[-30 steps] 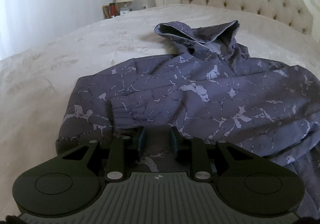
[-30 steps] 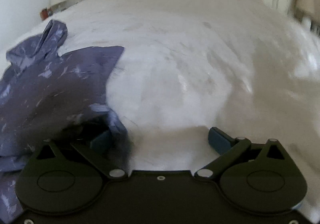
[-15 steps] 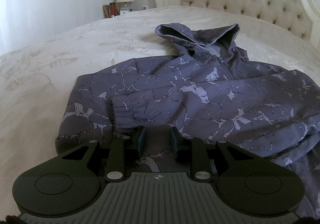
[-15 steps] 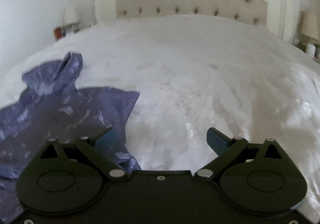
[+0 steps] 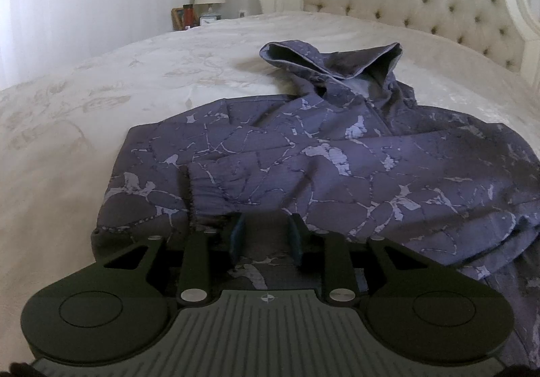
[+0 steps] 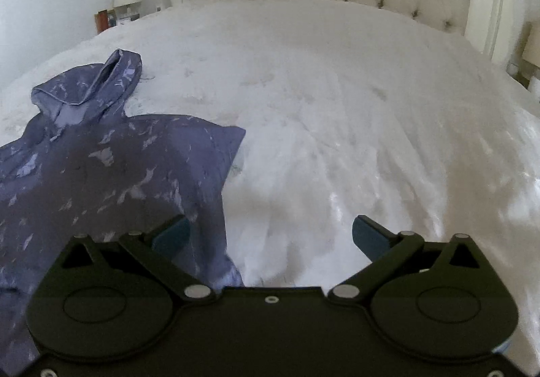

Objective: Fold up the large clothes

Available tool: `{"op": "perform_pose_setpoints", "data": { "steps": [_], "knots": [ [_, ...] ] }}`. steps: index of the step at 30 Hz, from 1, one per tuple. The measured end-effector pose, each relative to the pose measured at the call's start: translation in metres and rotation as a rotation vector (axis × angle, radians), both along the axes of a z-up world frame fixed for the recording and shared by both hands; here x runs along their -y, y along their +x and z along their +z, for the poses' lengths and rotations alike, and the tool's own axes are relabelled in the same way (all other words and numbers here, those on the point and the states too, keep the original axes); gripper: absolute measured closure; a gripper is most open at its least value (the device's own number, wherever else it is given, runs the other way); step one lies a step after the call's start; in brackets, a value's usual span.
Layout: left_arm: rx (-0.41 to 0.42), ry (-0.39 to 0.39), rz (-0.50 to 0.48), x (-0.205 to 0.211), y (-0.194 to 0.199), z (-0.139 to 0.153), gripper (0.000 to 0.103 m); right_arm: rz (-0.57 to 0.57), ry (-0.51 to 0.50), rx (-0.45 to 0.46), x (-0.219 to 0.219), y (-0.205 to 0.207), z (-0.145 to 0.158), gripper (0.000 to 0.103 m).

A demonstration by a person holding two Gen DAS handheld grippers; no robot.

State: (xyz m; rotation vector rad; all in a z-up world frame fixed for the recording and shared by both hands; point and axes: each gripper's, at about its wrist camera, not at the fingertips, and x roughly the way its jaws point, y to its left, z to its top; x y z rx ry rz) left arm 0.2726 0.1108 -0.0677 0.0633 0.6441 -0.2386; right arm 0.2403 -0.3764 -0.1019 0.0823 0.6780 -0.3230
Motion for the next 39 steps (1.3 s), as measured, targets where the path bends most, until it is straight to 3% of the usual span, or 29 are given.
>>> {"op": "perform_pose_setpoints", "data": {
  "steps": [5, 9, 12, 15, 21, 24, 28, 33, 35, 37, 39],
  "knots": [
    [0.0, 0.0, -0.012, 0.001, 0.0, 0.0, 0.069, -0.026, -0.001, -0.126, 0.009, 0.029, -0.032, 0.001],
    [-0.026, -0.011, -0.051, 0.0, 0.002, 0.006, 0.058, -0.025, -0.024, -0.144, 0.008, 0.033, -0.019, 0.001],
    [-0.089, -0.03, -0.077, -0.001, 0.006, 0.02, 0.057, 0.041, -0.017, -0.08, 0.005, 0.032, 0.003, 0.001],
    [-0.128, -0.11, -0.085, -0.008, 0.012, 0.04, 0.057, 0.116, 0.006, -0.017, -0.003, 0.035, 0.026, 0.001],
    [-0.08, -0.136, -0.091, -0.004, 0.051, 0.076, 0.054, 0.233, 0.16, 0.024, -0.02, 0.088, 0.045, 0.001],
    [-0.052, -0.125, -0.083, 0.004, 0.078, 0.083, 0.053, 0.263, 0.182, 0.047, -0.035, 0.125, 0.046, 0.001],
    [-0.081, -0.142, -0.076, 0.017, 0.11, 0.066, 0.049, 0.297, 0.186, 0.095, -0.051, 0.166, 0.052, 0.001],
    [-0.195, -0.169, -0.055, 0.028, 0.13, 0.008, 0.05, 0.304, 0.254, 0.135, -0.064, 0.213, 0.056, 0.002],
    [-0.131, -0.145, -0.058, 0.031, 0.125, -0.005, 0.048, 0.304, 0.268, 0.134, -0.066, 0.228, 0.056, 0.003],
    [-0.1, -0.107, -0.076, 0.038, 0.119, -0.008, 0.043, 0.3, 0.259, 0.119, -0.069, 0.241, 0.053, 0.011],
    [-0.093, -0.081, -0.085, 0.042, 0.119, -0.008, 0.04, 0.301, 0.263, 0.1, -0.069, 0.252, 0.048, 0.034]
  ]
}}
